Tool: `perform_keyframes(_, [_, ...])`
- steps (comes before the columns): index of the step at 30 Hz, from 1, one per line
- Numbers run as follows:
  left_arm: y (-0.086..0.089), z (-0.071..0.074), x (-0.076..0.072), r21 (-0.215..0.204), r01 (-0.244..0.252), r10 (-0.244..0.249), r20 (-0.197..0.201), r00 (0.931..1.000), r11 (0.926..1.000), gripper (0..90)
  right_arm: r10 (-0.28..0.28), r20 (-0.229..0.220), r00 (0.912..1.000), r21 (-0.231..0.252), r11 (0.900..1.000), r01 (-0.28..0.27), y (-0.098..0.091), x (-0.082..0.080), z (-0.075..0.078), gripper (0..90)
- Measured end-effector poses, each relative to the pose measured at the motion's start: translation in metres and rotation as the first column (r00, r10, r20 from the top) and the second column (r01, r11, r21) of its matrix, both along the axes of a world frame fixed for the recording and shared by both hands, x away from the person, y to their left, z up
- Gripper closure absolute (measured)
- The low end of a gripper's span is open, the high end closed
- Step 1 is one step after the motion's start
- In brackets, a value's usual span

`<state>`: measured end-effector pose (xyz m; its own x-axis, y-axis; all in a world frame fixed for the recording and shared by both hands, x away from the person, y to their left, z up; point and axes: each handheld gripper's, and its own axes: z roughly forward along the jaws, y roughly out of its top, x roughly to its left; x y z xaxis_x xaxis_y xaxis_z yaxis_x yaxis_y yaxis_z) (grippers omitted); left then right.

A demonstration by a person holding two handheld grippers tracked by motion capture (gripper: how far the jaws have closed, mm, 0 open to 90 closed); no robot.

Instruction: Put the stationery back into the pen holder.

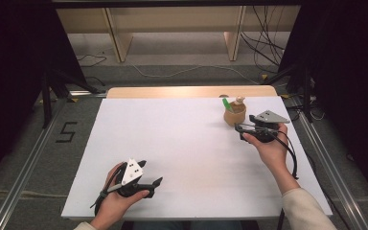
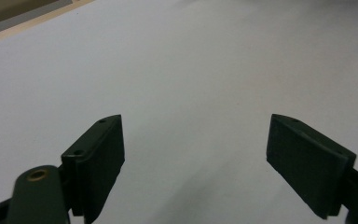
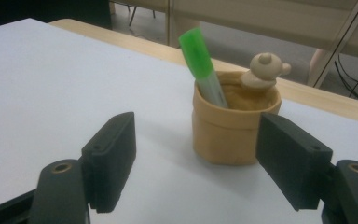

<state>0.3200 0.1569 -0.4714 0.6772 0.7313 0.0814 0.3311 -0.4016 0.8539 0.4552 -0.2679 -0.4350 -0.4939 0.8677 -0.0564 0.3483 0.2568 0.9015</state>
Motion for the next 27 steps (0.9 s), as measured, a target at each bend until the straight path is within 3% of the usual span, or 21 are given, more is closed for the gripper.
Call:
perform_keyframes(5, [0.0, 0.0, 0.0, -0.001, -0.001, 0.001, 0.0, 1.0, 1.0, 19.1, 0.005, -0.027, 0.9996, 0.012, 0.9999, -0.005, -0.003, -0.006, -0.003, 28.9])
perform_keyframes(27, [-0.001, -0.001, 0.0, 0.0, -0.002, 0.002, -0.002, 1.0, 1.0, 19.1, 0.066, -0.058, 0.9961, 0.026, 0.9976, -0.065, -0.004, -0.052, -0.017, 29.1])
